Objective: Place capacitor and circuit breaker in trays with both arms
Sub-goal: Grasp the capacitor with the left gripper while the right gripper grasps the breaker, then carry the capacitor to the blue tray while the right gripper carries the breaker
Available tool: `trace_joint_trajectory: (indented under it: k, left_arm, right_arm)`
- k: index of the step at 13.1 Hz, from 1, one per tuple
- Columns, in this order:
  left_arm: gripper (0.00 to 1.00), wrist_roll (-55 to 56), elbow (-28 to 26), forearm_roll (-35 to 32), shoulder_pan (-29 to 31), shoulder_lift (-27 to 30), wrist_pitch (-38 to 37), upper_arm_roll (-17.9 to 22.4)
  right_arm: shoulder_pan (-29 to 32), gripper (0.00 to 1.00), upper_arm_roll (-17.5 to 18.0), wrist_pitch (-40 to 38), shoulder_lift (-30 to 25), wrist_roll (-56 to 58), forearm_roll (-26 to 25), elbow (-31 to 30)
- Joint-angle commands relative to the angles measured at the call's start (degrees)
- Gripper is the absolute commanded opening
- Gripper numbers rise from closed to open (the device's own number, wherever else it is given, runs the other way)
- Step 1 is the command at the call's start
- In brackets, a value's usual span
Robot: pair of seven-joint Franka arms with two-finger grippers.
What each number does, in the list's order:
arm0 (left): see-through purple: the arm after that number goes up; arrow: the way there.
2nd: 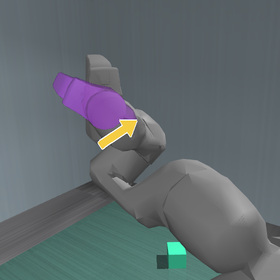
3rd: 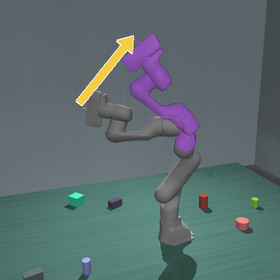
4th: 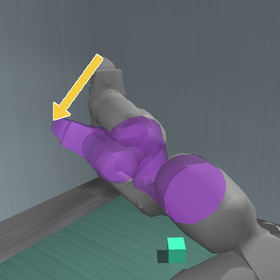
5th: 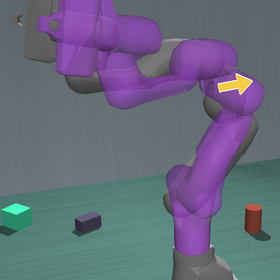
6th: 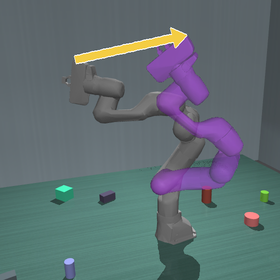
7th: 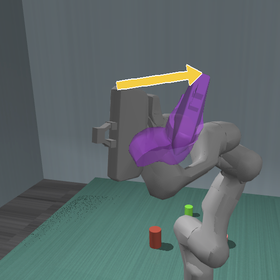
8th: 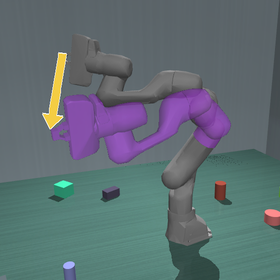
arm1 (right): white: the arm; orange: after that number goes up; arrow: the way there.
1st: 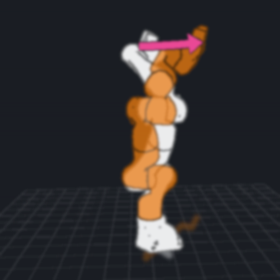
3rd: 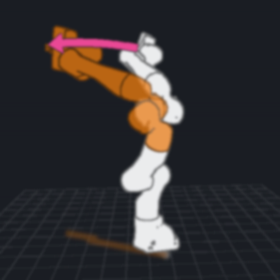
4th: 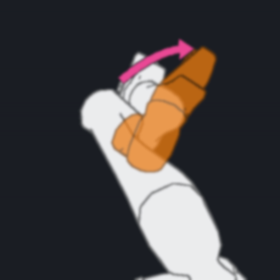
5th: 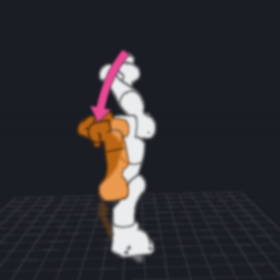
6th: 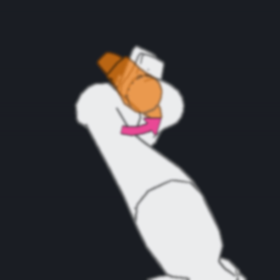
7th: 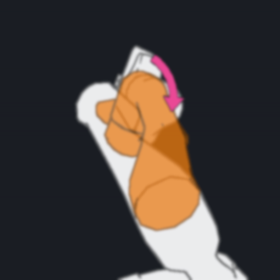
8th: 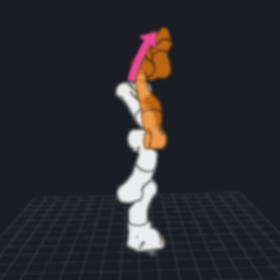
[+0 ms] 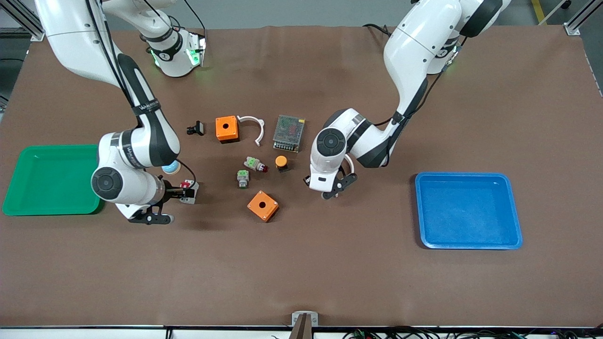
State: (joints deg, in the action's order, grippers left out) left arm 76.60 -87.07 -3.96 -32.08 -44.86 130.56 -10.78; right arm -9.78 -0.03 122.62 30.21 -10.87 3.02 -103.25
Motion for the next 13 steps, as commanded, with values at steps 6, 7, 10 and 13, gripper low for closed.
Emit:
trace_joint_trajectory:
  k: [6, 7, 10, 13]
  left_arm:
    - [0.00, -0.2, 0.9, -9.5, 4.1, 5.3, 0.1, 0.8]
    - [0.00, -1.0, 0.9, -9.7, 5.1, 6.3, 0.0, 0.8]
    - [0.00, -6.9, 0.8, -9.7, 8.8, 9.3, -1.0, 0.7]
    - [0.00, -12.5, 0.6, -9.0, 13.5, 11.0, -1.4, 0.3]
  right_arm:
    - [-1.6, 0.75, -0.1, 3.0, -2.1, -2.1, 0.0, -5.5]
    - [-1.6, 0.66, -0.1, 3.1, -2.1, -2.1, 0.1, -5.5]
    - [-1.6, 0.39, -0.1, 3.1, -2.0, -2.1, 0.1, -5.3]
    - [-1.5, 0.23, -0.1, 3.1, -2.1, -2.1, 0.1, -4.8]
